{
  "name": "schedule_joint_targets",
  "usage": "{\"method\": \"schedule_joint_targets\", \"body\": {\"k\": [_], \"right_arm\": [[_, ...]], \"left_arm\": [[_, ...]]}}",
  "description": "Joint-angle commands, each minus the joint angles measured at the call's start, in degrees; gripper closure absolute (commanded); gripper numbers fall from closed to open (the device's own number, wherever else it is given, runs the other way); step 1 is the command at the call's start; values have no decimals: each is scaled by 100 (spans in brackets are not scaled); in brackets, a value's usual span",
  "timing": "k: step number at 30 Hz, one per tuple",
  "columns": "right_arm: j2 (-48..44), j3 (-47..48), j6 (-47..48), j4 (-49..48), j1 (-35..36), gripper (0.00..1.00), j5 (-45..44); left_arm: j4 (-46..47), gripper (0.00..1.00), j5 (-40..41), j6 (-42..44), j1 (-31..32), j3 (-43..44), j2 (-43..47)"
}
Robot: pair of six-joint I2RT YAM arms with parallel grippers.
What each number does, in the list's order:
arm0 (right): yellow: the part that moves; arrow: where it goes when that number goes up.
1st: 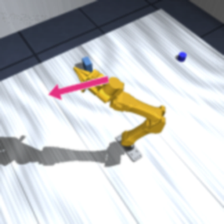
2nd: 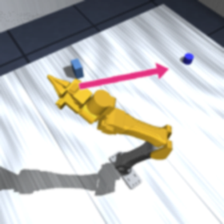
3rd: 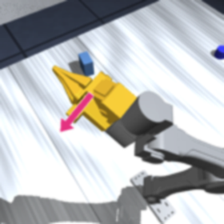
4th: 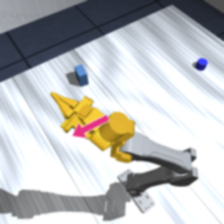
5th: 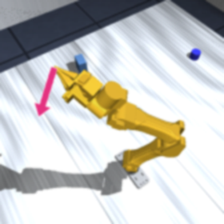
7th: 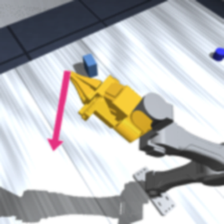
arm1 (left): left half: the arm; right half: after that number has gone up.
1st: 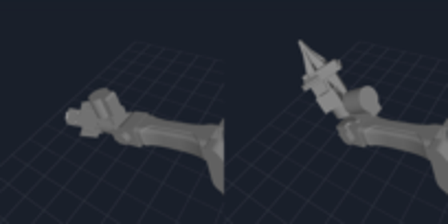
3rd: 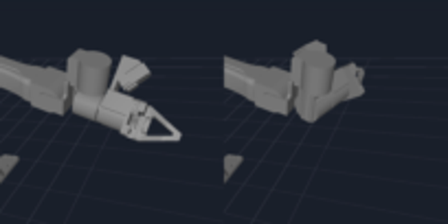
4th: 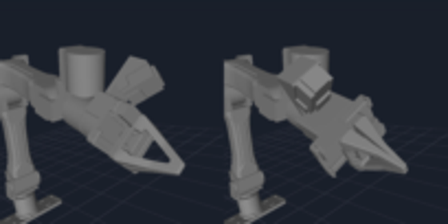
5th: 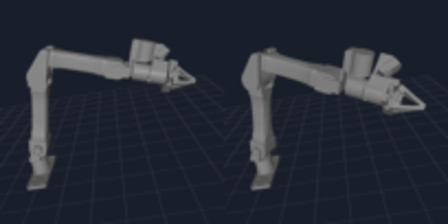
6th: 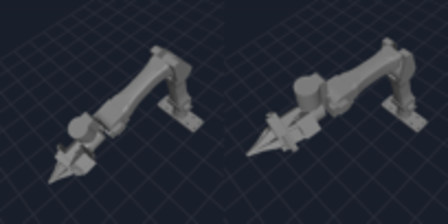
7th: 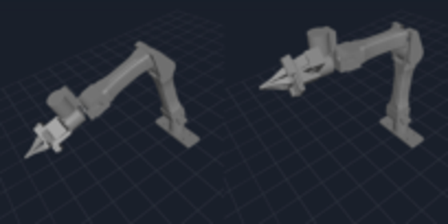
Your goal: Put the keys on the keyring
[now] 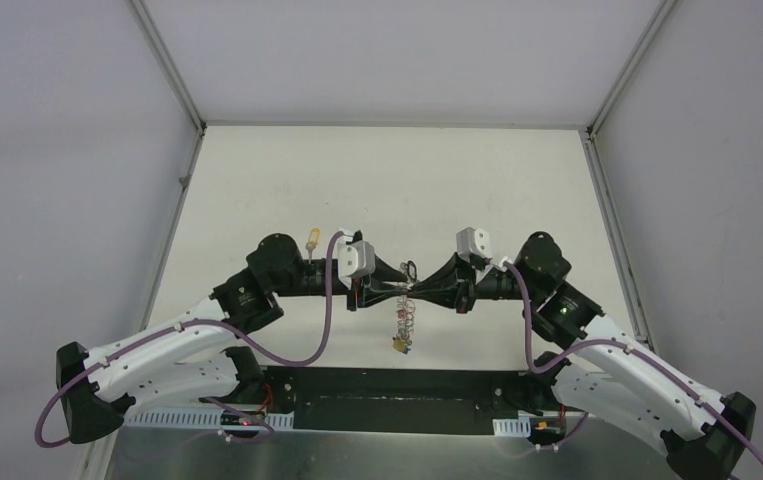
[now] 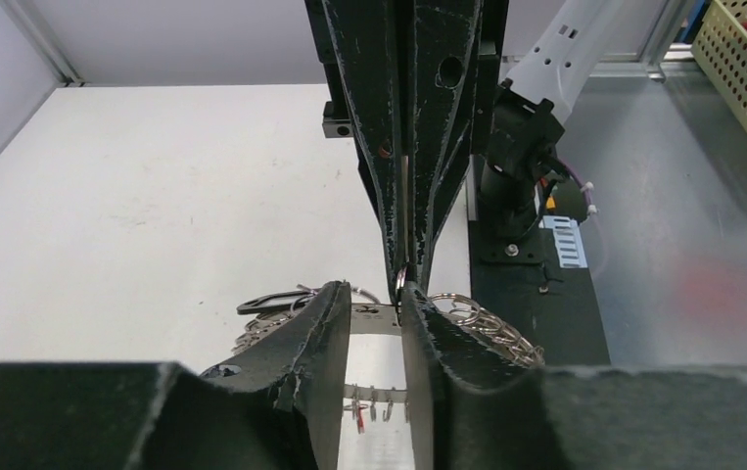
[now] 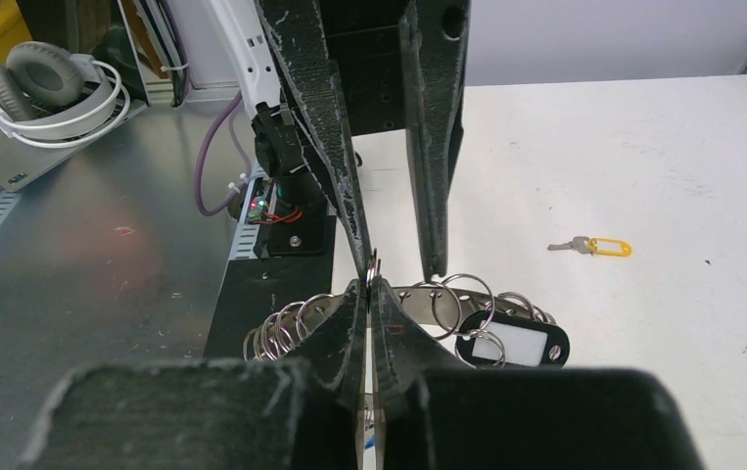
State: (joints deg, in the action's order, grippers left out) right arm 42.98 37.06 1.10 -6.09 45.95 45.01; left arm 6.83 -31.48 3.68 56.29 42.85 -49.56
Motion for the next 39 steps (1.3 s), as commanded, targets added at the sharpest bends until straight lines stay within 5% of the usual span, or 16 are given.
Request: {"method": "schedule_joint_targets", "body": {"k": [1, 5, 13, 22, 30, 36, 39], "right_arm": [[-105, 131, 41, -479, 46, 100, -22], [-114, 112, 30, -476, 46, 100, -71], [-134, 90, 26, -511, 51, 100, -132], [-122, 88, -1, -541, 49, 100, -107], [-139, 64, -38, -563, 46, 100, -103], [-201, -9, -89, -559, 50, 100, -230], [-253, -38, -93, -560, 45, 78, -354]], "left_arm": [[-20, 68, -5, 72, 68, 174, 22], [-166, 63, 128, 106, 73, 144, 156], [-255, 79, 56, 6, 72, 86, 236], [-164, 79, -69, -148, 69, 97, 110], [-6, 100, -310, -215, 73, 208, -180], [-160, 100, -117, -118, 68, 225, -28], [-632, 100, -31, 124, 71, 375, 52]]}}
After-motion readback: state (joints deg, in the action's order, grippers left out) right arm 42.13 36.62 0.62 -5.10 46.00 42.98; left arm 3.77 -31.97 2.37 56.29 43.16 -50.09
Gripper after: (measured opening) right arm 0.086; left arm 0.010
